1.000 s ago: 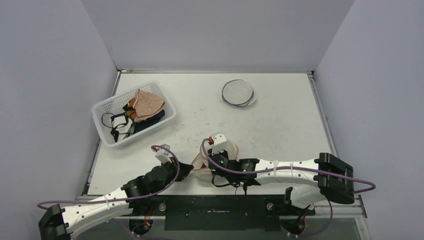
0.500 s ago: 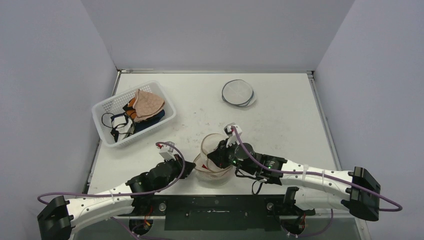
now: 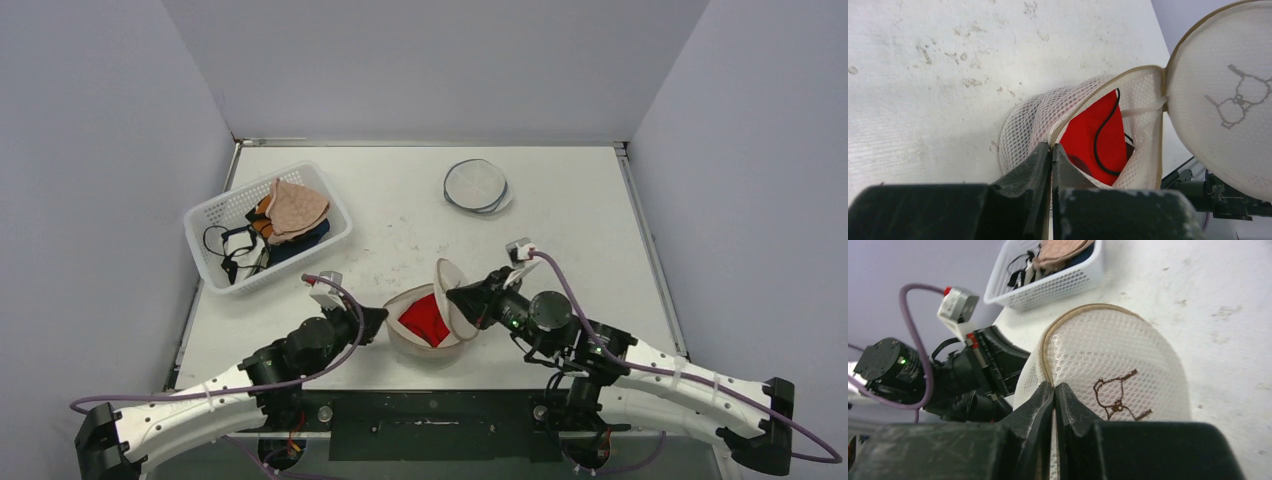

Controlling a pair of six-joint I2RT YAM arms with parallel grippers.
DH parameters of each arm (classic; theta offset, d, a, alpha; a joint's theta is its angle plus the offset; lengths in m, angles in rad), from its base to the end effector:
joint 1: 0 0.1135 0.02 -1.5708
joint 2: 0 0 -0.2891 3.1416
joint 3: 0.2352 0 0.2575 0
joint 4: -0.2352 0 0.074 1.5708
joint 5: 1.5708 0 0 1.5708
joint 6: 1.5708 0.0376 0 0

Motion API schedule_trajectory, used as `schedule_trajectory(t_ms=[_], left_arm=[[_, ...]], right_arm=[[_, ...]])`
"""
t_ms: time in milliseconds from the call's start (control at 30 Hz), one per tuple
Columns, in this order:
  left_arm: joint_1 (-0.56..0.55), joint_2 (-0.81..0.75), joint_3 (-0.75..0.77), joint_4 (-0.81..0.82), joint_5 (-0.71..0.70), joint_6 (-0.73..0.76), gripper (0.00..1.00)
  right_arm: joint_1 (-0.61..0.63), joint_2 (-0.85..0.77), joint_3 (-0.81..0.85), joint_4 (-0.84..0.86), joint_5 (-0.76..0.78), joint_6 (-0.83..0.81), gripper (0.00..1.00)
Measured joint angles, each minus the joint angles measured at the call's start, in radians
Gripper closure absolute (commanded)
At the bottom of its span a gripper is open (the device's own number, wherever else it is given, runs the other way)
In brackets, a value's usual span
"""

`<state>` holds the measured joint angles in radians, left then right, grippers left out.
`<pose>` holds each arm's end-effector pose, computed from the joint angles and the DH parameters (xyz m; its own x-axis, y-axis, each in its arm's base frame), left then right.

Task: Unzip the laundry bag and remove the bra
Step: Open the laundry bag at the center of the board.

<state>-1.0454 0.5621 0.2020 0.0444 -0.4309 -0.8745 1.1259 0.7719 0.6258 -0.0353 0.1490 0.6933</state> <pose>0.0806 -0.1078 0.2019 -0.5502 -0.4409 -0.7092 0.2570 0.7187 -0.6461 0.0819 0.1589 0.3180 -0.5900 0.2310 -0.7736 -0.5886 0.5328 0.6080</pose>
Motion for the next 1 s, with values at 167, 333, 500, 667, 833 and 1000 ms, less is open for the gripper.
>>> schedule_trajectory(t_ms=[167,333,500,667,833,1000], left_arm=[[0.001,-0.082,0.047,-0.08,-0.048,0.045,1.0],[0.001,-0.08,0.095,-0.13,-0.071,0.081,1.0],[0.002,-0.034,0.109,-0.143,-0.07,0.098,1.0],[0.005,0.013,0.113,-0.154,-0.058,0.101,1.0],[0.006,0.051,0.152,-0.179,-0.04,0.101,1.0],[0.007,0.07,0.201,-0.2,-0.024,0.098,1.0]], right_arm=[[-0.001,-0.179,-0.031,-0.1,0.182,0.01,0.95],[-0.001,-0.27,-0.037,-0.211,0.344,0.053,0.77],[-0.001,-0.304,-0.037,-0.341,0.476,0.103,0.38],[-0.001,-0.322,-0.021,-0.416,0.514,0.084,0.34],[-0.002,-0.264,0.039,-0.375,0.381,-0.014,0.34],[0.0,-0.001,0.08,-0.259,0.225,-0.062,0.33]])
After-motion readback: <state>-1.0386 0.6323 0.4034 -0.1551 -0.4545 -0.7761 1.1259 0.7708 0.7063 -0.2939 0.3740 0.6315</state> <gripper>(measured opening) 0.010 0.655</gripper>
